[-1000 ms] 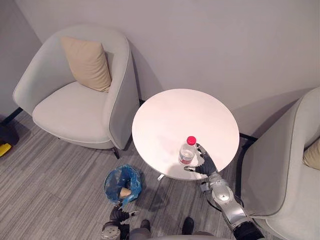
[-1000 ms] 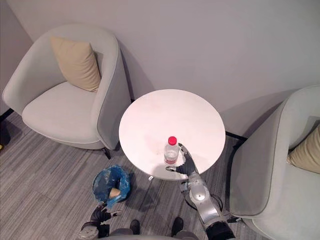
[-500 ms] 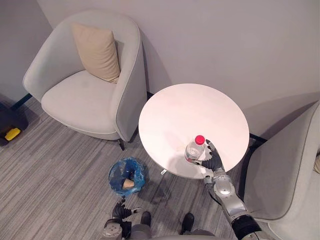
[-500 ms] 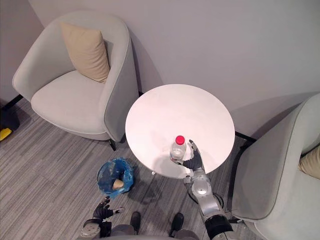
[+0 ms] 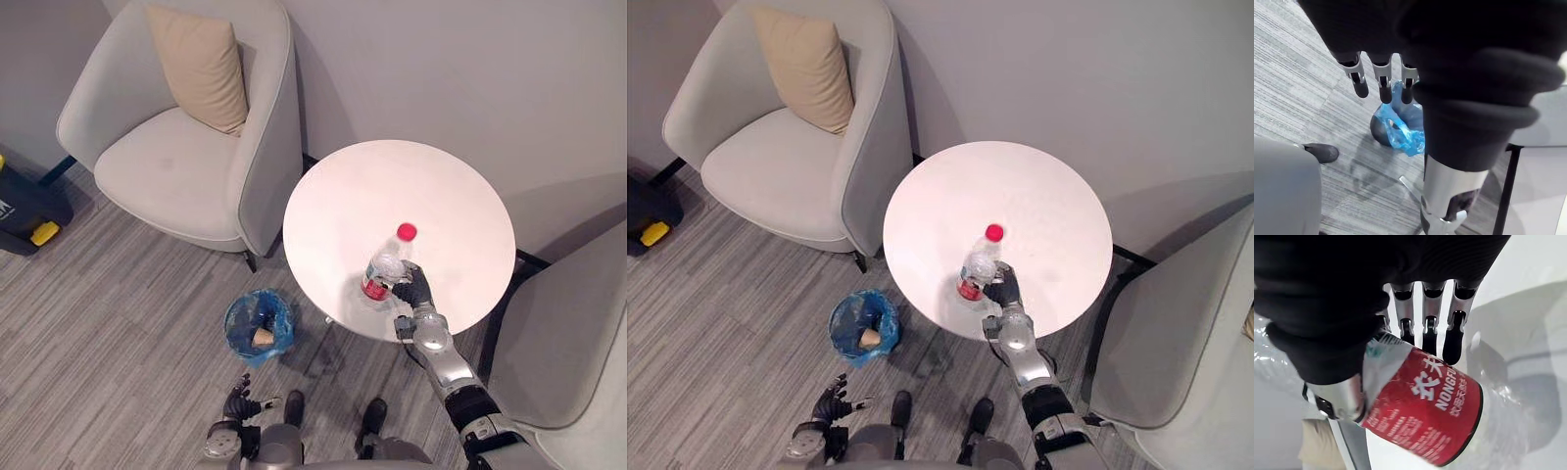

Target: Gather rubbish on tea table into small bin, then transfer packed bag to large trash can.

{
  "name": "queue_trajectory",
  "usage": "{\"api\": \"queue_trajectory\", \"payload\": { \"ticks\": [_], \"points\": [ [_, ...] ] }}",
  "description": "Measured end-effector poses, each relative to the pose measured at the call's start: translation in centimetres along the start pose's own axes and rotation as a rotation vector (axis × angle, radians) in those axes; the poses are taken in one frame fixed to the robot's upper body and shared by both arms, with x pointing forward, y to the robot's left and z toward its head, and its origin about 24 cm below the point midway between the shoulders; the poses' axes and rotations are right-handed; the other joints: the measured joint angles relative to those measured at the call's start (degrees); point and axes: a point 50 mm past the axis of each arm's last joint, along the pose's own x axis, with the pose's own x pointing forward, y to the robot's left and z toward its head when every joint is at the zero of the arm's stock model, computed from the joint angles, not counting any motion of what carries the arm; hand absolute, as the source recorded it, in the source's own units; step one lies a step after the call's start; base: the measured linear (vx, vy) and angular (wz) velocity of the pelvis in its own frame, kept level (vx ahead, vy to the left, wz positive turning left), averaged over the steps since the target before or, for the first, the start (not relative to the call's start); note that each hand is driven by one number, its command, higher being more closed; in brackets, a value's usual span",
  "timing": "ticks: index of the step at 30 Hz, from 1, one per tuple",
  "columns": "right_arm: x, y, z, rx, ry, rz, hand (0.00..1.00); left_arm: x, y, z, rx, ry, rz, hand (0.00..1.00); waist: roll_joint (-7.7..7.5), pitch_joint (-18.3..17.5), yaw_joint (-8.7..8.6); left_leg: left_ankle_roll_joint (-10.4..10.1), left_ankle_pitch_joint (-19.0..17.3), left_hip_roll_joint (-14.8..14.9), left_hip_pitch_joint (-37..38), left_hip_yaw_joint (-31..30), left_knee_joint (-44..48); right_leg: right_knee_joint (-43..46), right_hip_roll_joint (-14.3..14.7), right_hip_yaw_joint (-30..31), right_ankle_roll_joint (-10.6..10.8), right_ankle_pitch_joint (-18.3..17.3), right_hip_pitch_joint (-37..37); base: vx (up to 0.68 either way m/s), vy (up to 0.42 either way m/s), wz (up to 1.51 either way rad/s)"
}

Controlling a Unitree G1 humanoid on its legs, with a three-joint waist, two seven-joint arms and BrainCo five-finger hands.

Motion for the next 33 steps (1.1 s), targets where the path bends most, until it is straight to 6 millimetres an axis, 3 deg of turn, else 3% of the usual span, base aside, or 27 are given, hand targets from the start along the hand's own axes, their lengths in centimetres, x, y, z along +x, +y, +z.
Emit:
{"api": "queue_trajectory", "payload": {
  "ticks": [4,10,15,21,33],
  "points": [
    [-0.1,0.5,-0.1,0.0,0.005,0.036,1.0,0.1,0.0,0.4,-0.002,-0.017,-0.001,0.0,0.02,0.63,1.1,-0.02,0.02,-0.05,-0.11,-0.39,0.24,0.01,-0.04,-0.3,0.0,0.0,0.2,-0.01,0.016,0.04],
    [0.0,0.5,0.6,0.033,-0.019,0.037,1.0,0.1,0.0,0.4,-0.003,-0.019,0.0,0.0,0.02,0.63,1.07,0.01,0.14,-0.08,0.19,-0.49,0.47,0.35,-0.16,-0.37,-0.01,0.0,0.57,-0.02,0.019,0.02],
    [-1.9,-0.4,3.7,0.081,-0.194,0.038,1.0,0.1,0.0,0.3,-0.006,-0.016,0.002,0.0,0.02,0.63,0.88,0.01,0.13,0.04,1.4,-0.06,0.27,0.52,-0.12,0.56,0.01,-0.01,1.15,-0.03,0.022,-0.09],
    [-4.2,-1.1,5.3,0.089,-0.319,0.046,1.0,0.0,0.0,-0.1,-0.005,0.0,0.002,0.0,-0.05,0.58,-0.61,0.01,0.1,0.18,3.11,1.21,0.07,0.58,-0.04,1.54,0.03,-0.01,2.25,-0.01,0.014,-0.06],
    [-7.0,-2.1,5.7,0.015,-0.395,0.019,1.0,-0.3,0.1,-1.1,-0.001,0.043,0.006,0.0,-0.13,-1.33,-2.02,-0.14,-0.05,0.72,5.83,1.43,-0.24,0.02,0.55,2.2,-0.01,0.02,4.83,-0.01,0.004,-0.03]
  ]
}}
